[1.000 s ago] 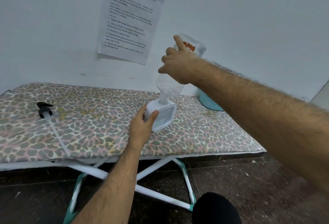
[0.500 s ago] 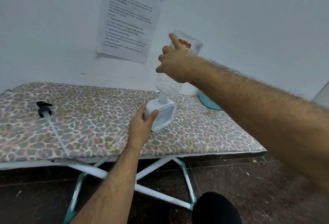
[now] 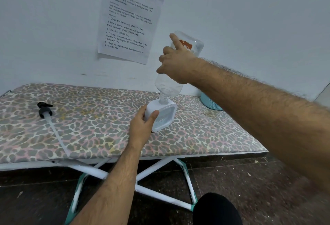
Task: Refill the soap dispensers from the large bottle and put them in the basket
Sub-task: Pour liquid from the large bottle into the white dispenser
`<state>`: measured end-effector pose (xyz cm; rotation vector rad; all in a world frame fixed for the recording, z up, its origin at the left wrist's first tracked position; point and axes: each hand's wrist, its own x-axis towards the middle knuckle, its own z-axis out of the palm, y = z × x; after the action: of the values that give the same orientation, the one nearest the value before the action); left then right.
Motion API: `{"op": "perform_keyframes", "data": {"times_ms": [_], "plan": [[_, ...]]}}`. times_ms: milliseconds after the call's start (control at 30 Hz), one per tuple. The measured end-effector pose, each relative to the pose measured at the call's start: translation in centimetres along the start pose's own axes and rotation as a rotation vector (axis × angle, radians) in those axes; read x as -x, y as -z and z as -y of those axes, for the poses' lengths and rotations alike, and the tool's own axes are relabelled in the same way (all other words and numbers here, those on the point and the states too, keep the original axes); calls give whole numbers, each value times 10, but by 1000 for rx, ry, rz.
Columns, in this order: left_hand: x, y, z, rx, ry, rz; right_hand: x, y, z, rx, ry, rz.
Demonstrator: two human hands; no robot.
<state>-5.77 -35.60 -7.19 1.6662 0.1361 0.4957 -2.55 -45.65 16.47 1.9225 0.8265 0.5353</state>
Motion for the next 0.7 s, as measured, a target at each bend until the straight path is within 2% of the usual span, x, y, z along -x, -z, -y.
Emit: {"op": "perform_keyframes", "data": {"times_ms": [367, 567, 700], "plan": [[0, -1, -1, 13, 15, -4, 8, -14, -5, -101, -41, -1], [0, -2, -1, 17, 22, -10, 20, -37, -9, -237, -116, 9], [0, -2, 0, 7, 26, -16, 33, -58, -6, -414, -204, 61]]}}
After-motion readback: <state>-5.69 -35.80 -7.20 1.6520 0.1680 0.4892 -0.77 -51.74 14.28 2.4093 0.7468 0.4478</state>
